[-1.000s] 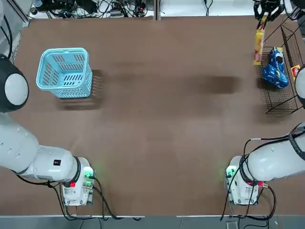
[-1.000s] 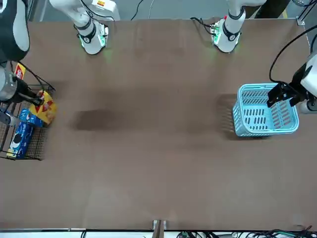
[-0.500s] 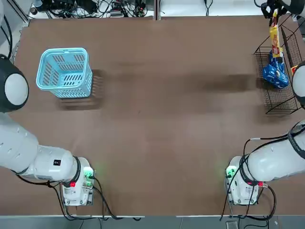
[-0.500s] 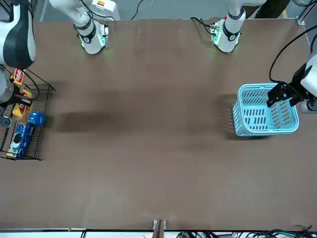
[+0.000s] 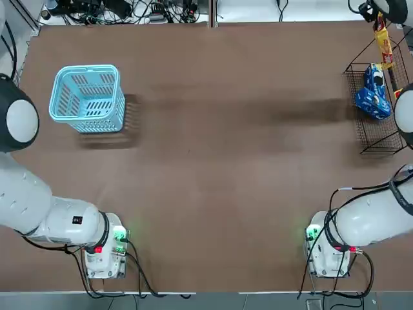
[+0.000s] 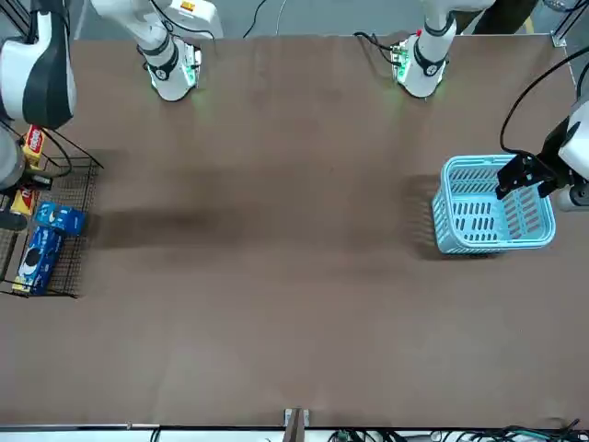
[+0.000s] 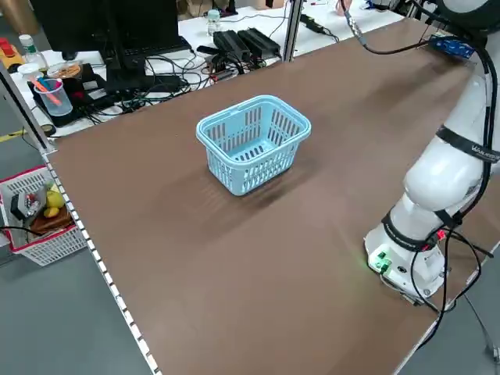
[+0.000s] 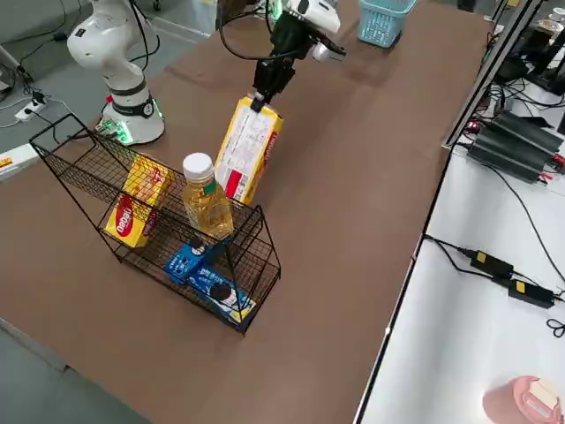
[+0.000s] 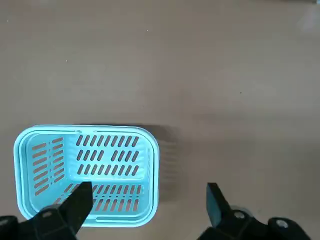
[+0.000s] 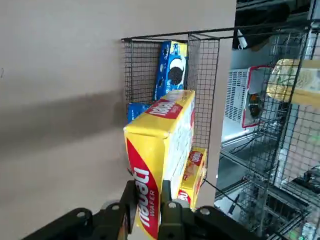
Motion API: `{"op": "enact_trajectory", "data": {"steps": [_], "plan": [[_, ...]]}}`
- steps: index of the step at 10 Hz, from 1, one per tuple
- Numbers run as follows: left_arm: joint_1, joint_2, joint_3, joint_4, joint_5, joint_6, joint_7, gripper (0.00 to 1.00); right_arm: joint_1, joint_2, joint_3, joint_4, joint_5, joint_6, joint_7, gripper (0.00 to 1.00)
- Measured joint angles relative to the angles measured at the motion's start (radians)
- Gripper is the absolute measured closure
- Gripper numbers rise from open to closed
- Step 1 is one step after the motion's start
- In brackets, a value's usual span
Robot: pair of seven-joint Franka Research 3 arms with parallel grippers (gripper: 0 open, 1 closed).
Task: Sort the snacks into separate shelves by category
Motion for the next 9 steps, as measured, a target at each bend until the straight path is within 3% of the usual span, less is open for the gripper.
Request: {"op": "enact_trajectory", "data": {"steps": [9], "plan": [[-0.001,0.000,-0.001,0.000,0.000,0.000,0.000,0.00,-0.102,0.018,-0.011,-0.042,-0.047,0.163,-0.092,0.77]]}}
